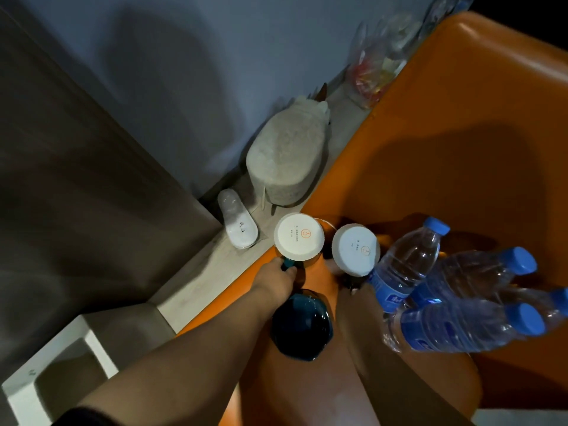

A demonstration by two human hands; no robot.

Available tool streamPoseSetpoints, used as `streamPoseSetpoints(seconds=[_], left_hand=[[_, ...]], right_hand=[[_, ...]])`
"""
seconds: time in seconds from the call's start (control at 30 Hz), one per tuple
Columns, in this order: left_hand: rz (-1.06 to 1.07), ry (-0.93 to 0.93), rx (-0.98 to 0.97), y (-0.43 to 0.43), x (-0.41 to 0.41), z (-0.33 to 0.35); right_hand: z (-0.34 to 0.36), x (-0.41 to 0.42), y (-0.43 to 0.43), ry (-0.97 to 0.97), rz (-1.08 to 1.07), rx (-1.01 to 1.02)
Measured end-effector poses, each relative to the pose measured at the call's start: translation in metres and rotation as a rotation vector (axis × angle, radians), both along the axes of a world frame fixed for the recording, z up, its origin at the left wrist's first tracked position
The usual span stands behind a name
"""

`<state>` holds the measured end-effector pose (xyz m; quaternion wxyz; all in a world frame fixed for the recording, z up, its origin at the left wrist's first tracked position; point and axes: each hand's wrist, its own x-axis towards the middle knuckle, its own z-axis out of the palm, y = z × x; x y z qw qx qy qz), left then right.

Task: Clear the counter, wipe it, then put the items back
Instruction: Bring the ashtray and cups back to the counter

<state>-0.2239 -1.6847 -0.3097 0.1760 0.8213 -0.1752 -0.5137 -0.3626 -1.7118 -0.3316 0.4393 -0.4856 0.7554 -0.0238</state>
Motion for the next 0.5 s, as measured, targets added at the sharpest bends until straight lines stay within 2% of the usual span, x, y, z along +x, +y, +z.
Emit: streamPoseSetpoints(seconds=[0.1, 0.5], left_hand=[[-0.004, -0.001, -0.009, 0.001, 0.003, 0.0], [-0.075, -0.07, -0.021, 0.012, 0.015, -0.001]], right_hand=[[-0.003, 0.005, -0.004, -0.109, -0.016, 0.034], [-0.013, 0.007, -0.003, -0.21, 0.136, 0.107]])
